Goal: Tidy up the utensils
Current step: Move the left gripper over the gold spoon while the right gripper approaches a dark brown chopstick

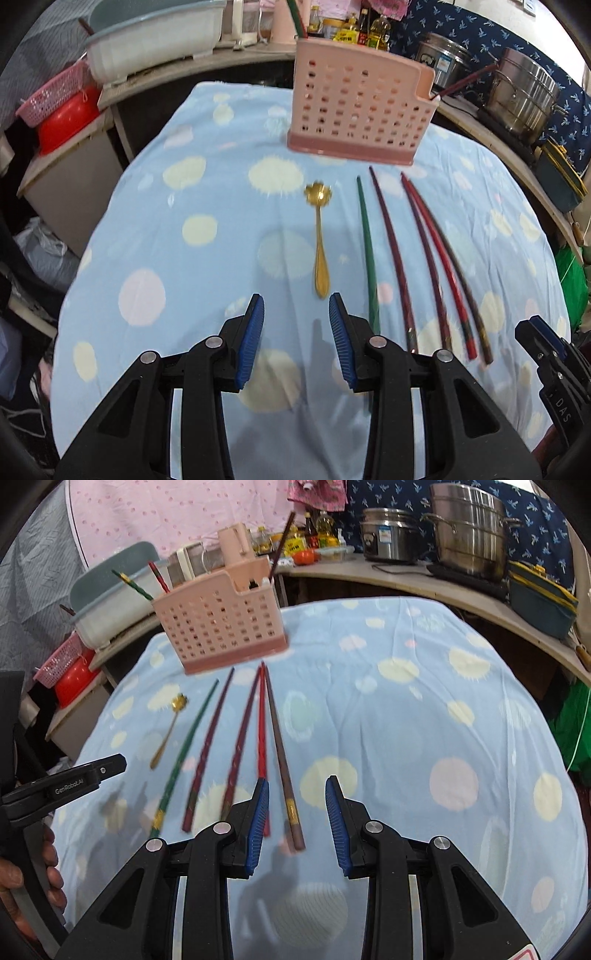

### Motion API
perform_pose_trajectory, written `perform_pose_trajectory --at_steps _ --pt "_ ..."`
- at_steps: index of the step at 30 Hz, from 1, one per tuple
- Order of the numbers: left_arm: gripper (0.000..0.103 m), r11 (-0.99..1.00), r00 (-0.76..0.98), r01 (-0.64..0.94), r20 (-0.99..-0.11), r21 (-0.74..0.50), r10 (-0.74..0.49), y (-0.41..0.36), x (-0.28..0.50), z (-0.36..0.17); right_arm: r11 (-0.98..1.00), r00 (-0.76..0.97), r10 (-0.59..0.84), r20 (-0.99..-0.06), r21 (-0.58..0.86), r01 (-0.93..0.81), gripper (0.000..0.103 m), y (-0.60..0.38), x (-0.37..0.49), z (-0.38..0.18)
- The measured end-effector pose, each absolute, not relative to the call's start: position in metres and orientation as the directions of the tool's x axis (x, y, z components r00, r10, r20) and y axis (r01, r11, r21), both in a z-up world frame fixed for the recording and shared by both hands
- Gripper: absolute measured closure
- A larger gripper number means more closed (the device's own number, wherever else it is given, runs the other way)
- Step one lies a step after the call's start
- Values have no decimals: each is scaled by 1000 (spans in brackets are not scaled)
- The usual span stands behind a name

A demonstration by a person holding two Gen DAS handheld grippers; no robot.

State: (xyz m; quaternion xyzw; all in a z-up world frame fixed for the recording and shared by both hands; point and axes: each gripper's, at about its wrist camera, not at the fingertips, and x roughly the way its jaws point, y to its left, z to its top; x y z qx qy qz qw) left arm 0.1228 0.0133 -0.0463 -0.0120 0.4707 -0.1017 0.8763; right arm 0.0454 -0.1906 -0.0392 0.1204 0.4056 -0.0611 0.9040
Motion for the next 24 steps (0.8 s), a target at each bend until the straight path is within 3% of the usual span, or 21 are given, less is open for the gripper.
perform_pose_trajectory --at_steps 8,24 --pt "68 979 505 164 -841 -124 -191 12 109 -65 964 631 -5 -776 164 209 75 -190 43 -59" --pt "68 974 487 150 -845 -171 -223 12 126 -68 974 602 18 -798 151 172 94 -180 64 -75"
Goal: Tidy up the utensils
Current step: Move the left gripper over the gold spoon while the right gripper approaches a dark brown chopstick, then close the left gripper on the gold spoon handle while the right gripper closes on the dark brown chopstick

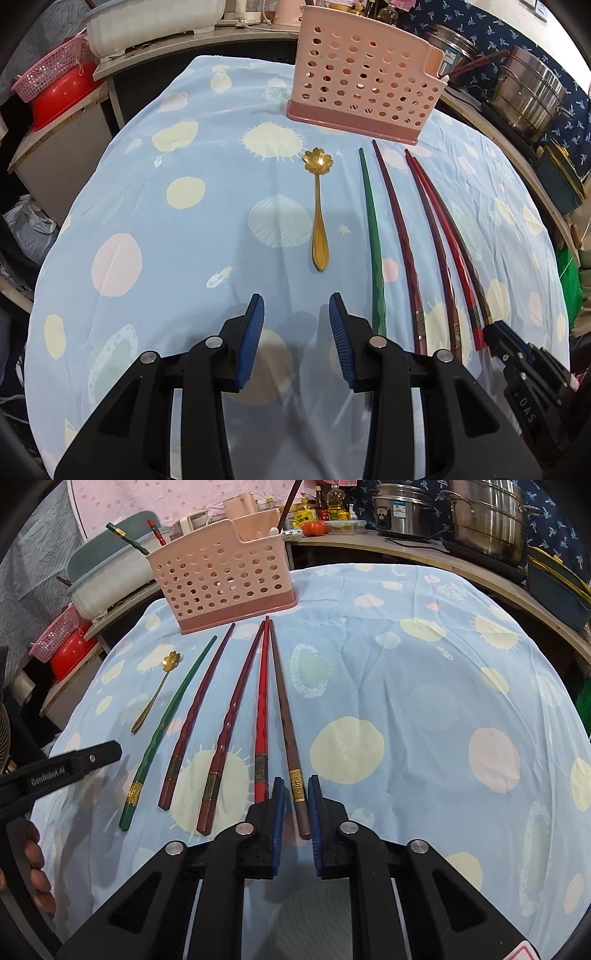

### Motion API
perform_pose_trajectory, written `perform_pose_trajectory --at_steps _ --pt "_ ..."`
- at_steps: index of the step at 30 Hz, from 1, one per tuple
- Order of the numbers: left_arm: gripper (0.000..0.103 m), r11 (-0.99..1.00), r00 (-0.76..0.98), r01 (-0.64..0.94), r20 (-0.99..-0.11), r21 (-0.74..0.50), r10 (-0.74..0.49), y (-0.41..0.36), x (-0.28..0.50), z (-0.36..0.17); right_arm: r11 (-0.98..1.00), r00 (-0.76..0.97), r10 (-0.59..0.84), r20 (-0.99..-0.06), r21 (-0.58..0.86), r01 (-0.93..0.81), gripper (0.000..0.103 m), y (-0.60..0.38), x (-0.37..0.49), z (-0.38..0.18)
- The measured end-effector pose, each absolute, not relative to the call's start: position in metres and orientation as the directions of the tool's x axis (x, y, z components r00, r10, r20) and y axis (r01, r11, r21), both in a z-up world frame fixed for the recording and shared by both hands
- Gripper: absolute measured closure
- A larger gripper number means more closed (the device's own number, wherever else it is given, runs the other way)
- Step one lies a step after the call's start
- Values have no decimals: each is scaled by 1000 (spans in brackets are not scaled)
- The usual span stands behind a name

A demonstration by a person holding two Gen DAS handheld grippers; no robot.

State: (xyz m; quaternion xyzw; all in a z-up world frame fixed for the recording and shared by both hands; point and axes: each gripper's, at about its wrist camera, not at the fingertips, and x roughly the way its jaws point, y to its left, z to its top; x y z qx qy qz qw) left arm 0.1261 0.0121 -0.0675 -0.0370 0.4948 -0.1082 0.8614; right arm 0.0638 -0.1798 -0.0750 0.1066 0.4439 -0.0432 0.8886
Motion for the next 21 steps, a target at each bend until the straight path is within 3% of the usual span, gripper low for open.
perform_pose_trajectory --at_steps 11,21 --pt "70 964 464 149 -845 -221 -265 -1 158 -71 974 602 21 -798 154 169 94 -180 66 -76" --pt "93 955 457 159 -839 -251 -296 -3 168 -77 974 602 23 -798 153 166 94 -179 67 -76"
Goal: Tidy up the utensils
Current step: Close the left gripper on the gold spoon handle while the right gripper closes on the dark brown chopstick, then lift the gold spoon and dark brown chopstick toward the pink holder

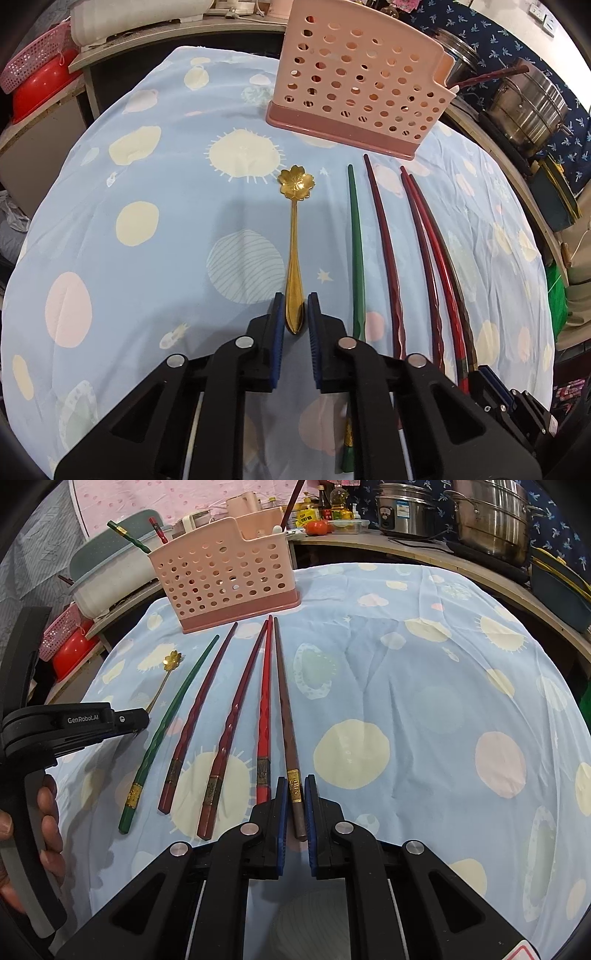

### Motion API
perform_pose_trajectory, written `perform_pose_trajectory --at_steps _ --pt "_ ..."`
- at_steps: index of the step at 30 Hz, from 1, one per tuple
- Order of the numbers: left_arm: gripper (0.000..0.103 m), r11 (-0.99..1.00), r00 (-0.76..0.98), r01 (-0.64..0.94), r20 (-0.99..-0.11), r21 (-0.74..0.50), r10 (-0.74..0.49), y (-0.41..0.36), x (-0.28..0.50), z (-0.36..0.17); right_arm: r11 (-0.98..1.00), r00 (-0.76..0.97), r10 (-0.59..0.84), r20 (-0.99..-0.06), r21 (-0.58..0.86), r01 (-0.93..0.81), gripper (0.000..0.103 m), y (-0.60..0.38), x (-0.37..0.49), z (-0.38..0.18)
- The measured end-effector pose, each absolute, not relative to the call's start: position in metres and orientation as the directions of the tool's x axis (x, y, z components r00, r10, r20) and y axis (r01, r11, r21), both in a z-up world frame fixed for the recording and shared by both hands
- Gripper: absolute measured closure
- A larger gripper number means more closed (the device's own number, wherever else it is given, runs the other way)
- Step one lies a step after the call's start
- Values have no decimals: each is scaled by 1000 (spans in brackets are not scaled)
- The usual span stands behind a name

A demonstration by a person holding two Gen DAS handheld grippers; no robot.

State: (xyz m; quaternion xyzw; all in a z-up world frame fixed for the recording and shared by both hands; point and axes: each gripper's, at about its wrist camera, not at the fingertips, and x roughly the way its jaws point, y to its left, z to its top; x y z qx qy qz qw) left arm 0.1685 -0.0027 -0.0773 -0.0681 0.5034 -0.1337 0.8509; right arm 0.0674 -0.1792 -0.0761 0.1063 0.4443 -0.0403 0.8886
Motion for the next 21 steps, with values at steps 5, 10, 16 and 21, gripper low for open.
perform_pose_trajectory --at_steps 5,10,16,21 --pt "93 953 466 181 -832 -243 -300 -5 166 -77 974 601 22 -799 153 166 94 -180 67 -76" --pt "93 951 470 192 -829 -241 -304 -3 159 -73 973 601 25 -799 157 169 95 -178 67 -75" --pt "93 952 482 185 -822 -243 -304 6 147 -65 972 610 33 -792 168 166 95 -177 61 -70" --pt "93 953 505 184 -808 -241 -302 12 137 -53 971 624 34 -780 172 163 95 -177 54 -64"
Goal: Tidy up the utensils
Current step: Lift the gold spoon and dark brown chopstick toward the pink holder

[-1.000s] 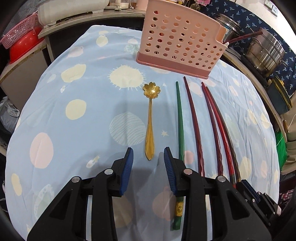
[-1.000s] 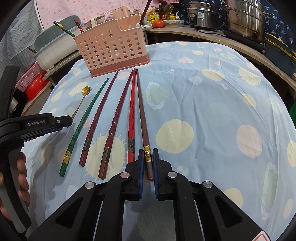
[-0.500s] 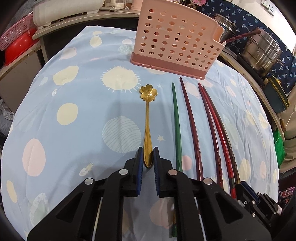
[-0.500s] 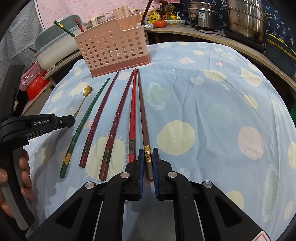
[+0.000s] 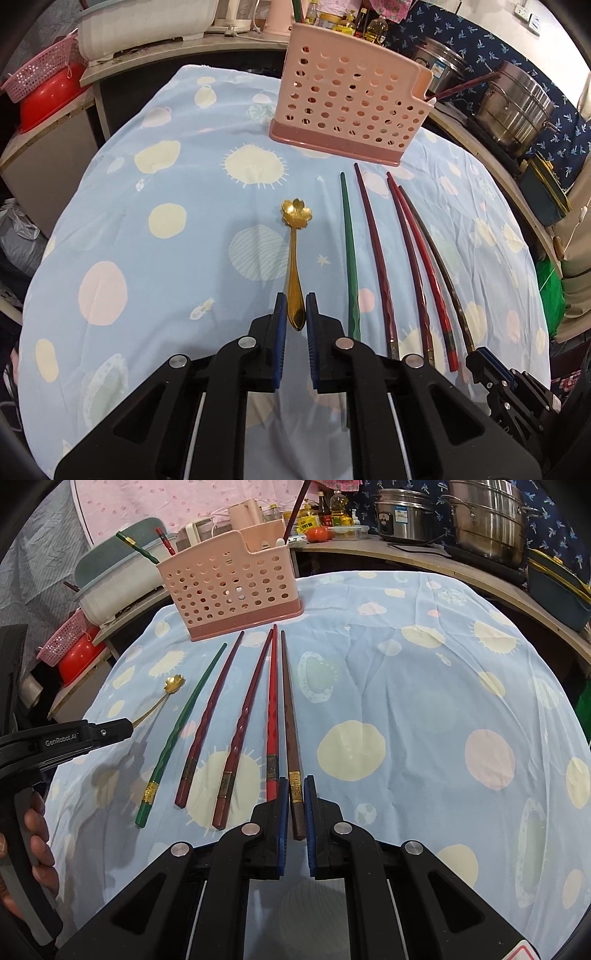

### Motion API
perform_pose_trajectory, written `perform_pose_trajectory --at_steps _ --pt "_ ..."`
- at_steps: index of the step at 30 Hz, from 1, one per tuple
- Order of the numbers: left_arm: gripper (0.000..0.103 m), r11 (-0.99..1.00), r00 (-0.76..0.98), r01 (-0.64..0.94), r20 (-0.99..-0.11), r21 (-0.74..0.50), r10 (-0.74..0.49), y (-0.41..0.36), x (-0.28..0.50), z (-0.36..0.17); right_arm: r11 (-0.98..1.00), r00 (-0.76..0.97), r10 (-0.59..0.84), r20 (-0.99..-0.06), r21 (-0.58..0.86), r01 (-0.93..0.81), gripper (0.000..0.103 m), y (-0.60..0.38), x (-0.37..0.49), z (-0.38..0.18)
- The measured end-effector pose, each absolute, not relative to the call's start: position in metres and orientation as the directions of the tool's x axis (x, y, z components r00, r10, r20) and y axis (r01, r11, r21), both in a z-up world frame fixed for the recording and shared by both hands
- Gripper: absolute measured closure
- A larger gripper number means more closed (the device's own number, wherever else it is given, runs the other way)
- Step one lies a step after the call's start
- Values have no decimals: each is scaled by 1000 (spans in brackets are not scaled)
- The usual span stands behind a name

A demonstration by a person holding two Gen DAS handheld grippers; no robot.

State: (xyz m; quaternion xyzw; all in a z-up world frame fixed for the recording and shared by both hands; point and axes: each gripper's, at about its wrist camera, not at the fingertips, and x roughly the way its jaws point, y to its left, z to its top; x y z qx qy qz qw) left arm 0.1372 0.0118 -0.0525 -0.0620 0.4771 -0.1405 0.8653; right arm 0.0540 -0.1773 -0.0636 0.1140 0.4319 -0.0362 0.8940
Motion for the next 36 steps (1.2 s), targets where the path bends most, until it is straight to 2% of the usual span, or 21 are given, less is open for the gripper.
perform_pose_trajectory --at_steps 11,14,24,36 --pt "96 952 548 191 -778 -239 -306 19 120 -26 970 666 34 -746 186 158 96 -179 37 -44" --pt "102 951 563 192 -767 -242 -309 22 117 -16 969 685 32 -728 190 156 96 -179 32 -33" --pt "102 952 592 204 -746 -228 -305 23 113 12 968 736 42 -676 211 139 96 -180 27 5" --pt "102 953 652 246 -697 -175 -297 12 116 70 964 808 44 -587 238 120 96 -189 34 64"
